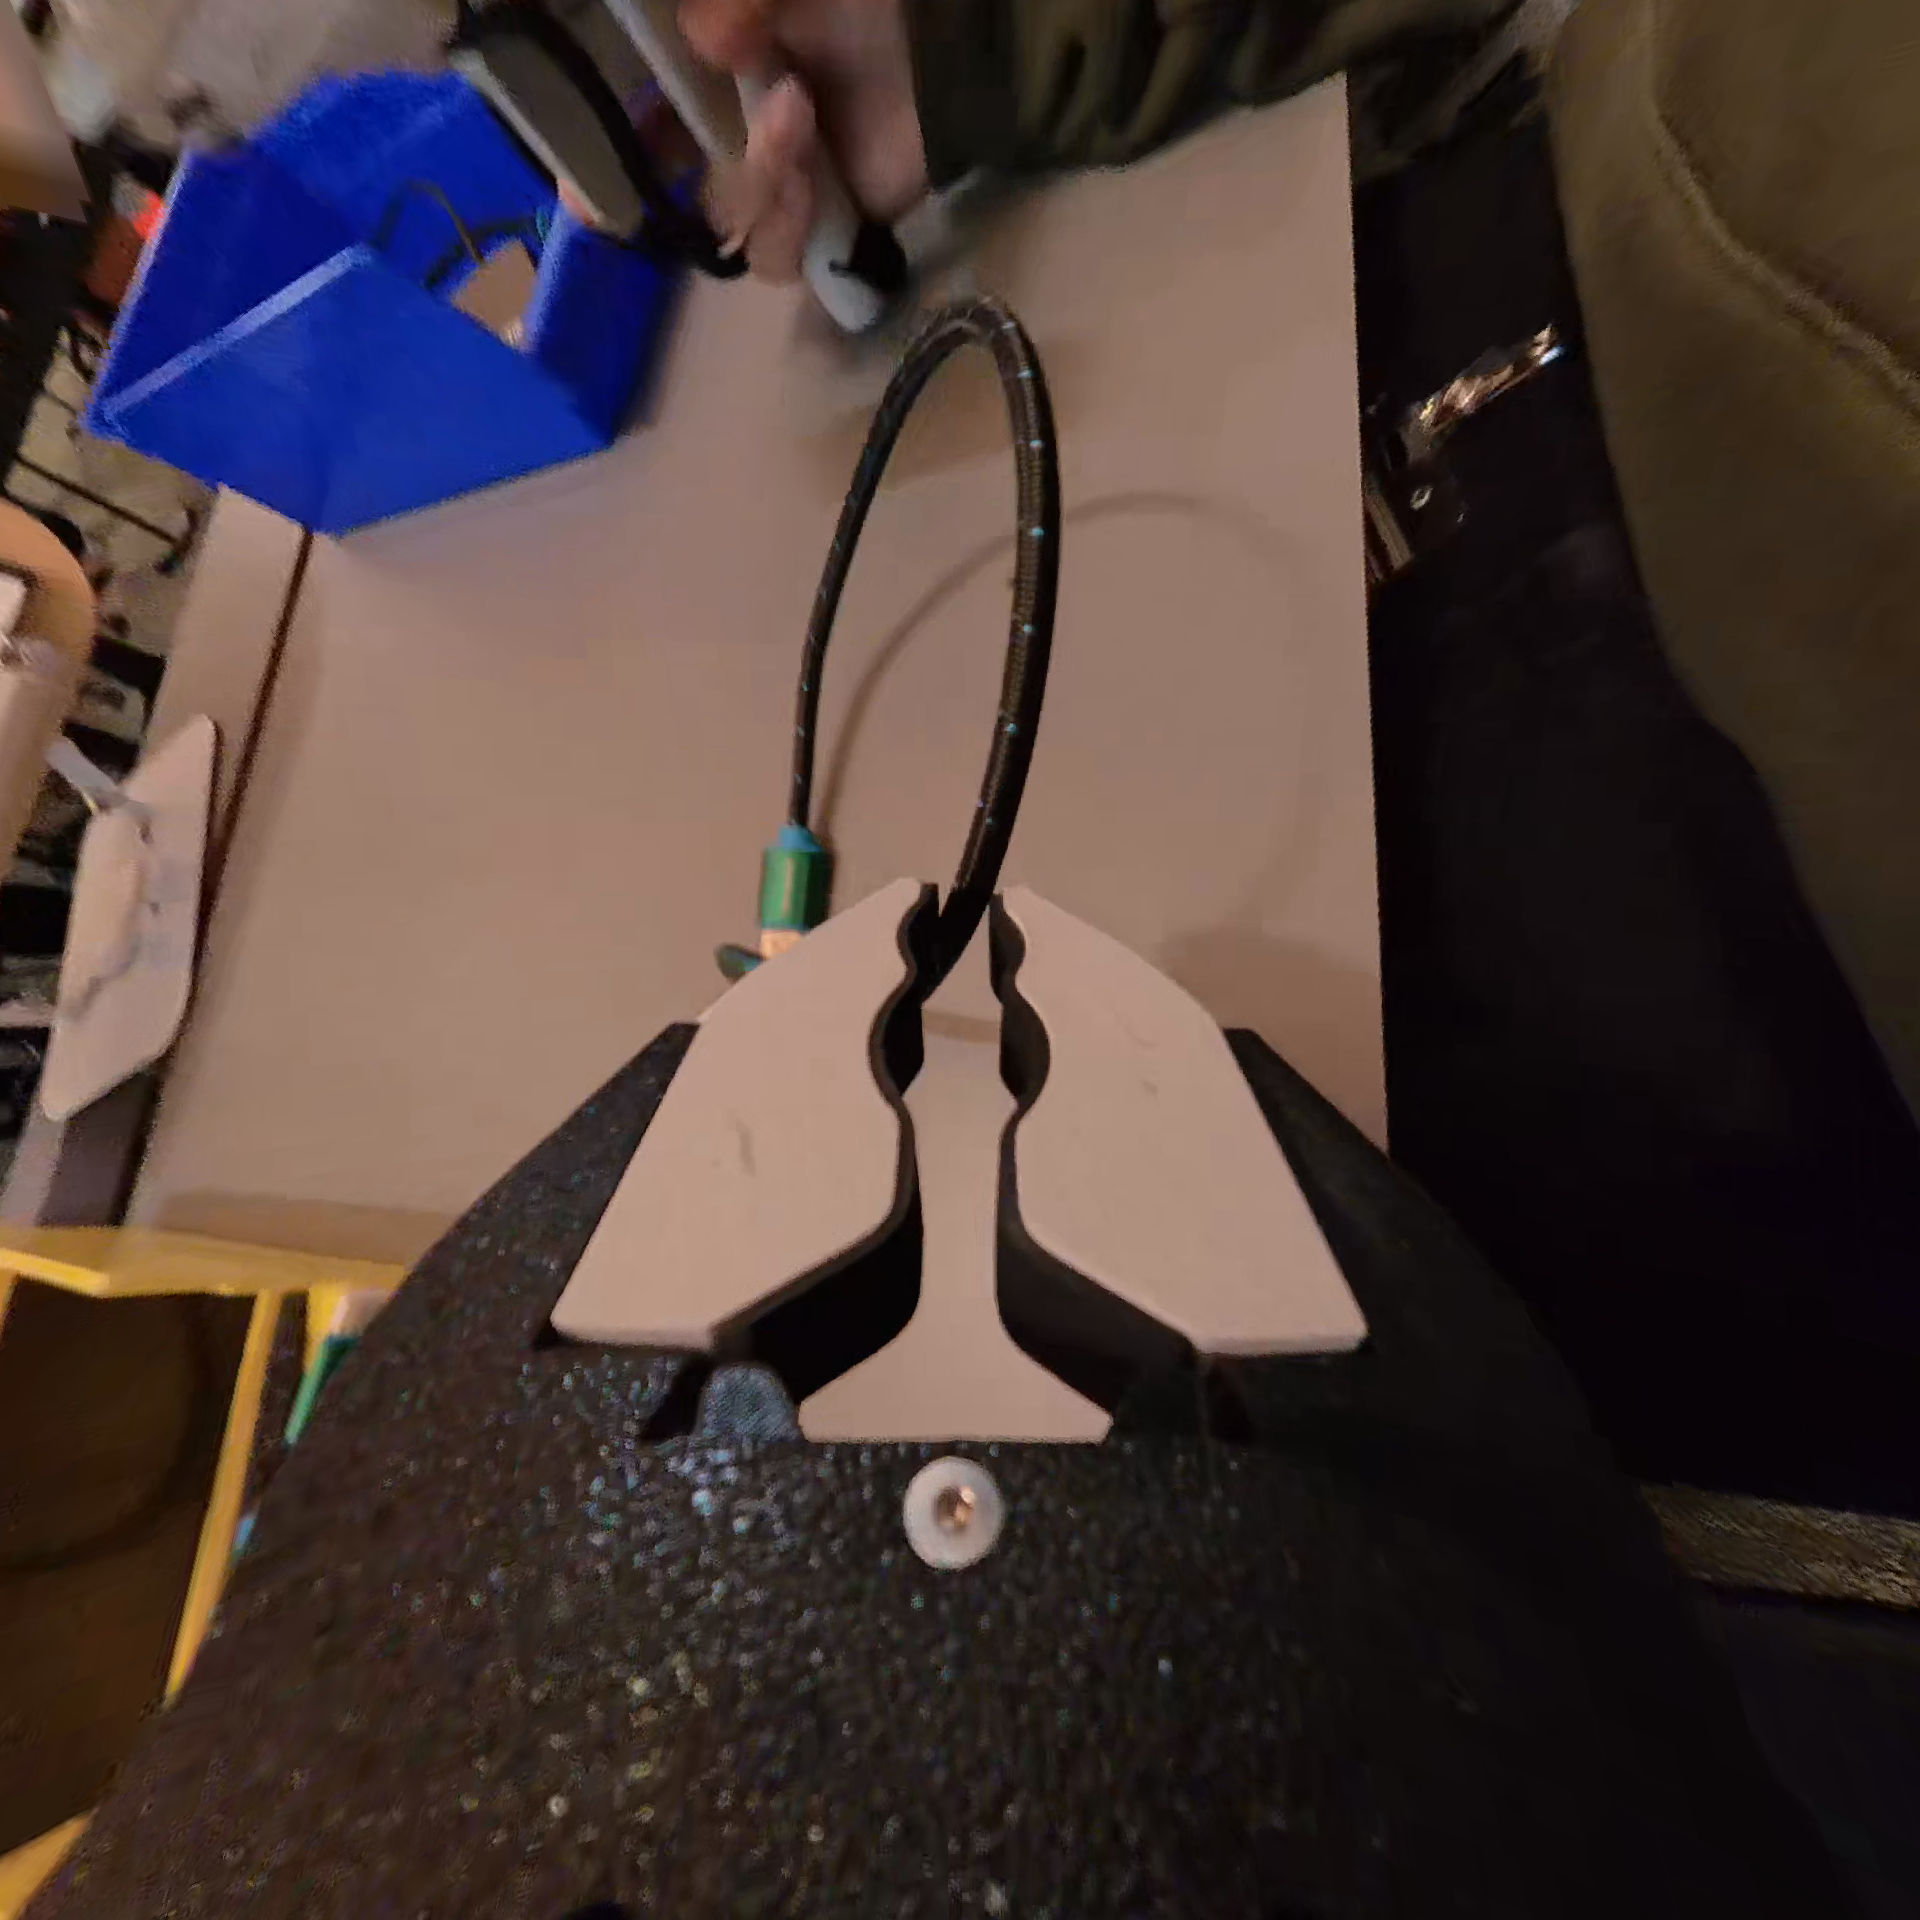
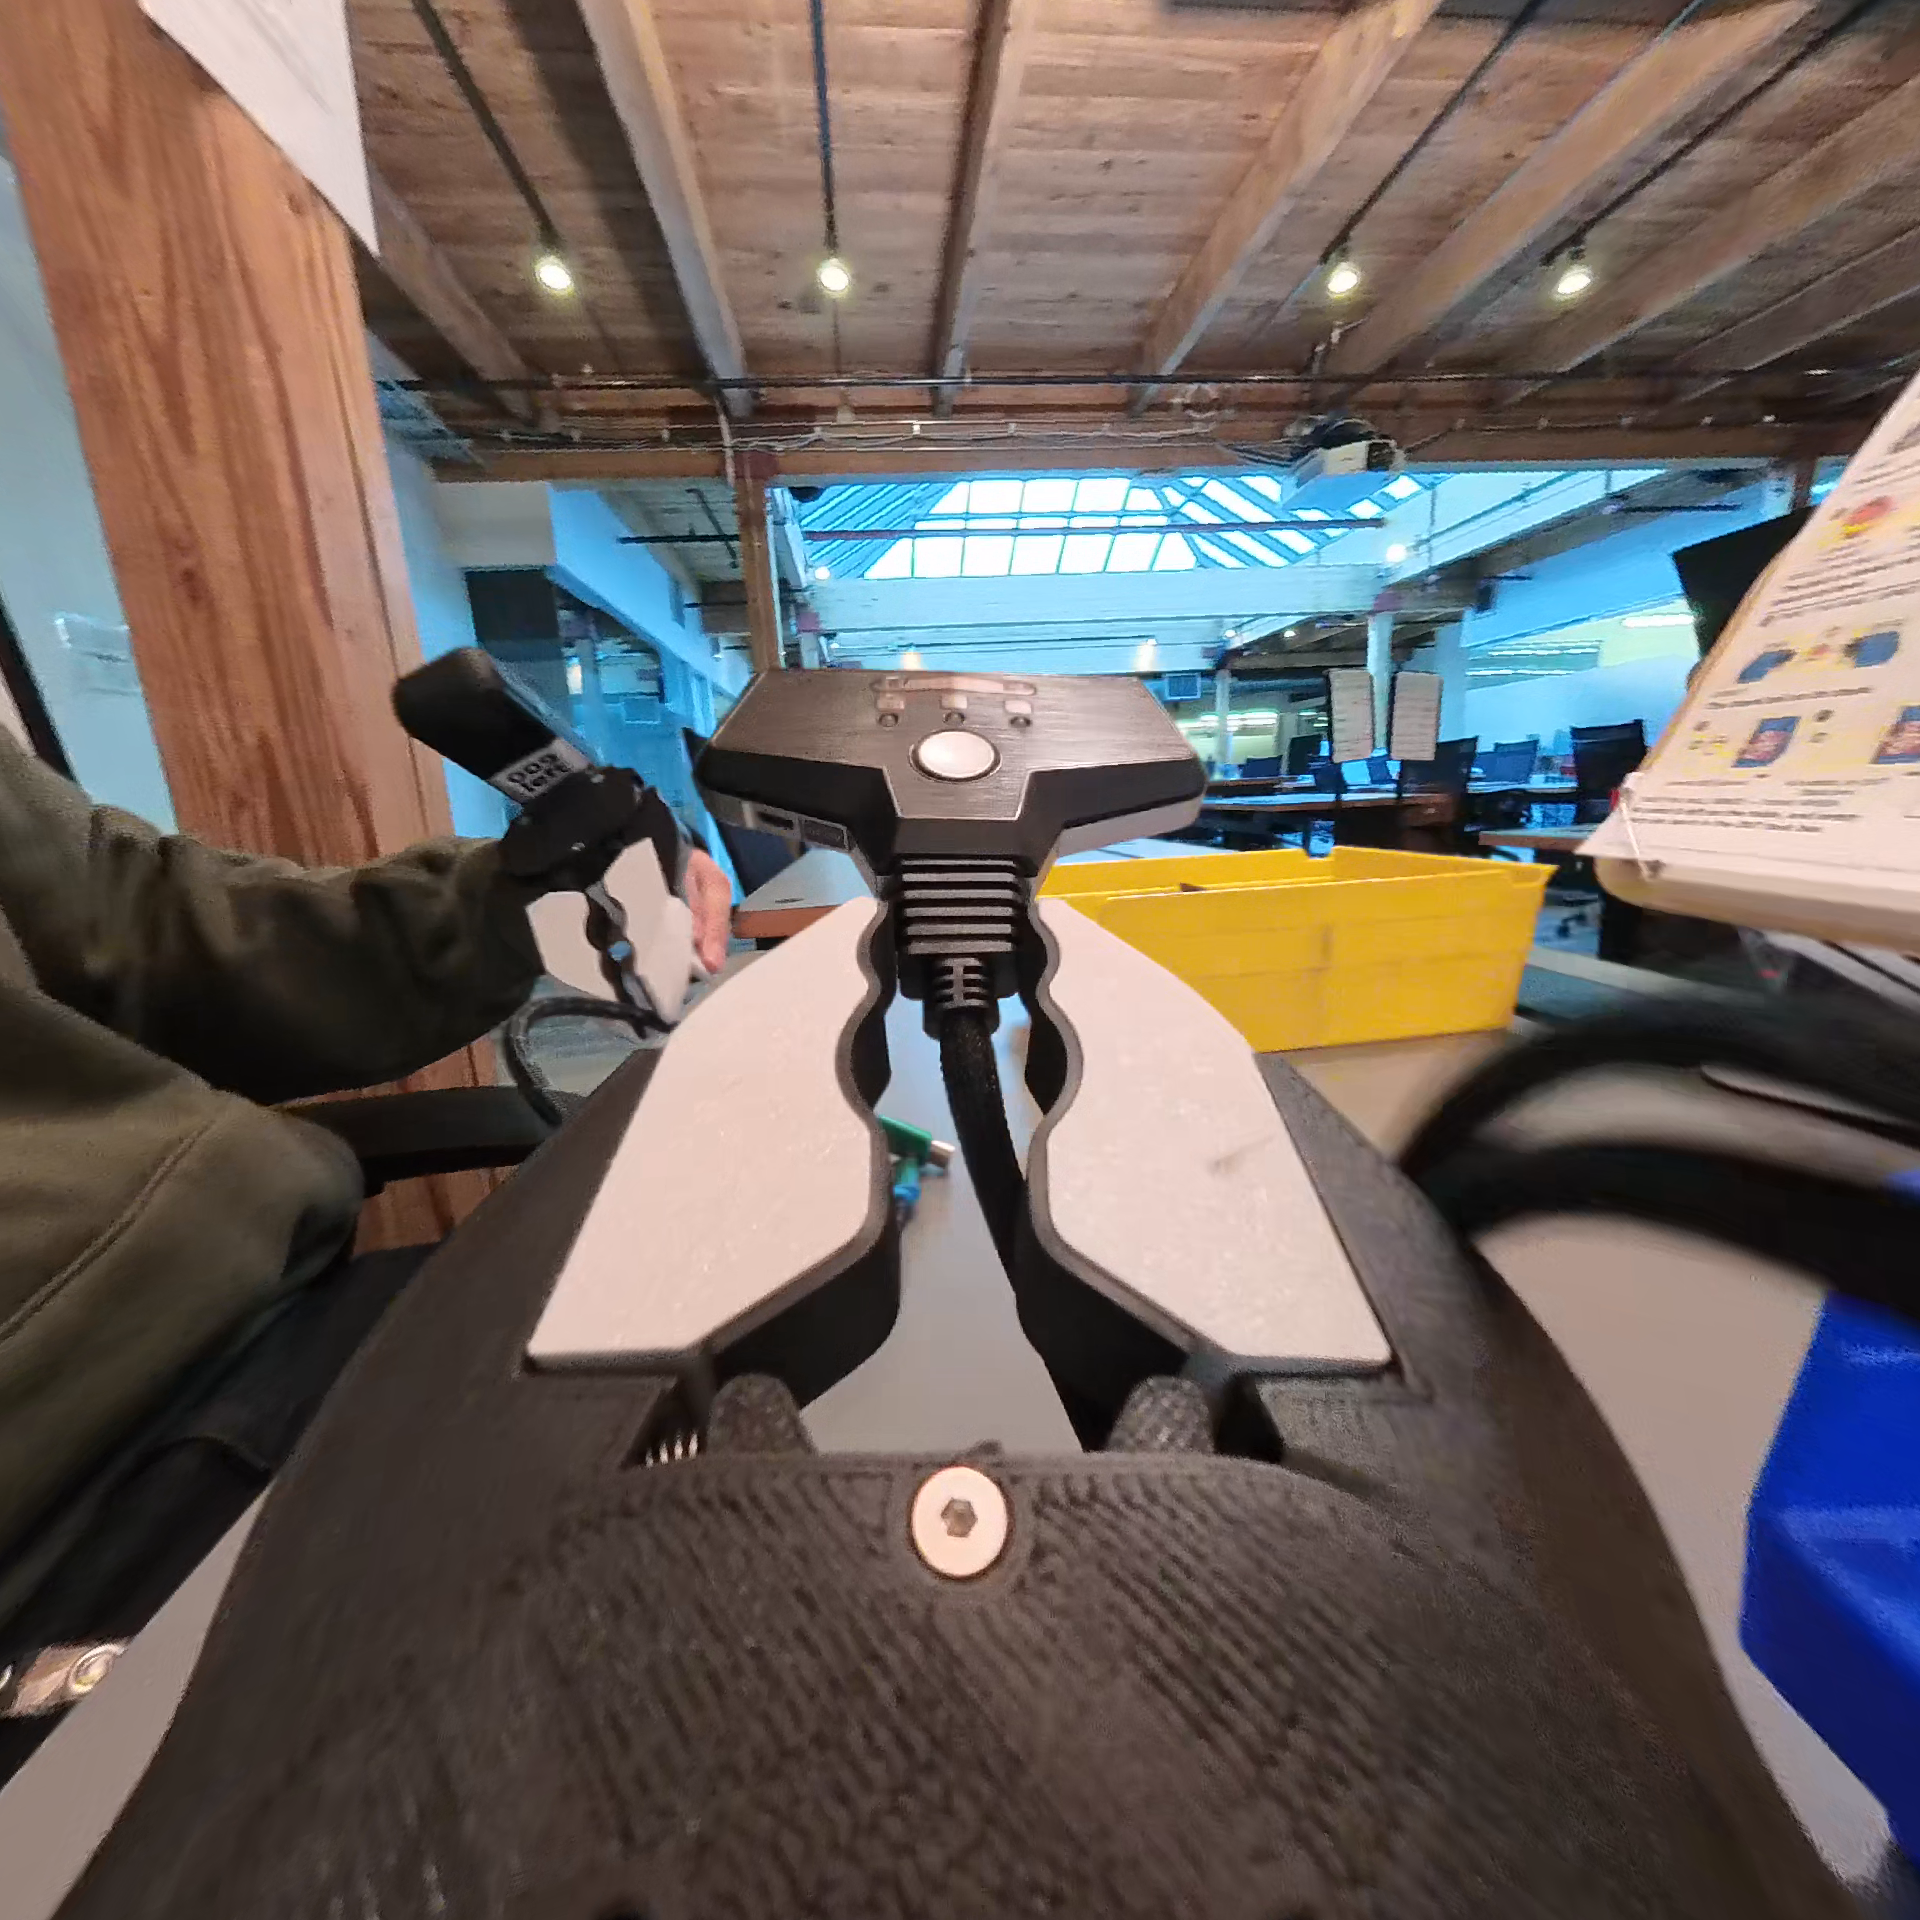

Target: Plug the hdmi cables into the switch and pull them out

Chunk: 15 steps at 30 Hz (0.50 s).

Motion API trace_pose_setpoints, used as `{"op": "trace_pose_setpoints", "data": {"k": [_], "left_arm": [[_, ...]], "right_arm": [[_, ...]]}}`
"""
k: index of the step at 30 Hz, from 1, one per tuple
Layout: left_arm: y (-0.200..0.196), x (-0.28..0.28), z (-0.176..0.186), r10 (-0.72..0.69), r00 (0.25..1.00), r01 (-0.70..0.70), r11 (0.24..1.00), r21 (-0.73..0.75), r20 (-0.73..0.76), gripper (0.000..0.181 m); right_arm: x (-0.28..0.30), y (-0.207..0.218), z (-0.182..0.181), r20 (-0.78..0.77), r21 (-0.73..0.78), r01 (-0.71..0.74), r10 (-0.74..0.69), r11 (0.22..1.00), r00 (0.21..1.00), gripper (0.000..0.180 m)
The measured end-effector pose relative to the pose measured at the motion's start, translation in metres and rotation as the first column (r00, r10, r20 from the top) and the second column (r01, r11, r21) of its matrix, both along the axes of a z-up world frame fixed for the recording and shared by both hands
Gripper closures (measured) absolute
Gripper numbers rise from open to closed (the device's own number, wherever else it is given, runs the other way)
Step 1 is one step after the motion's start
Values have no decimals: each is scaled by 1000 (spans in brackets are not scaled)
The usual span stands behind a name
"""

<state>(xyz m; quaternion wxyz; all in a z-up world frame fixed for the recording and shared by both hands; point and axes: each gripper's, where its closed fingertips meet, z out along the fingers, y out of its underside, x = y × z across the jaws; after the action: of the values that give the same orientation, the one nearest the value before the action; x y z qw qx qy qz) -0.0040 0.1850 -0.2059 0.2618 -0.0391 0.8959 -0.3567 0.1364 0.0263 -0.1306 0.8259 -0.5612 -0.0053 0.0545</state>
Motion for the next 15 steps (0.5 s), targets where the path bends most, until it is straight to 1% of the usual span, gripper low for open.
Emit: {"op": "trace_pose_setpoints", "data": {"k": [2, 5, 6, 7, 9, 12, 13, 15], "left_arm": [[13, 2, -12, 60, 997, -60, 998, 7, -49, 170], [41, 13, -29, 214, 973, -211, 977, 39, -92, 164], [47, 13, -32, 243, 963, -241, 970, 31, -119, 163], [51, 12, -33, 263, 952, -266, 964, 5, -157, 163], [57, 10, -32, 305, 920, -329, 942, -62, -244, 152], [68, 9, -24, 340, 872, -414, 897, -158, -353, 146], [70, 12, -19, 354, 860, -443, 875, -194, -368, 143], [80, 28, -6, 452, 820, -548, 796, -256, -350, 142]], "right_arm": [[-4, -1, 0, 14, 5, -26, 26, 1000, 1000, 157], [-8, 1, -1, 32, -6, -35, 35, 999, 999, 157], [-9, 1, -1, 39, -8, -36, 36, 999, 999, 157], [-9, 2, -1, 40, -8, -30, 30, 1000, 999, 157], [-7, 2, -1, 37, -11, -16, 16, 1000, 999, 158], [-8, 5, -3, 46, -33, -4, 6, 999, 999, 157], [-8, 7, -4, 52, -45, -1, 3, 999, 999, 157], [-10, 10, -6, 66, -67, -1, 6, 998, 998, 157]]}}
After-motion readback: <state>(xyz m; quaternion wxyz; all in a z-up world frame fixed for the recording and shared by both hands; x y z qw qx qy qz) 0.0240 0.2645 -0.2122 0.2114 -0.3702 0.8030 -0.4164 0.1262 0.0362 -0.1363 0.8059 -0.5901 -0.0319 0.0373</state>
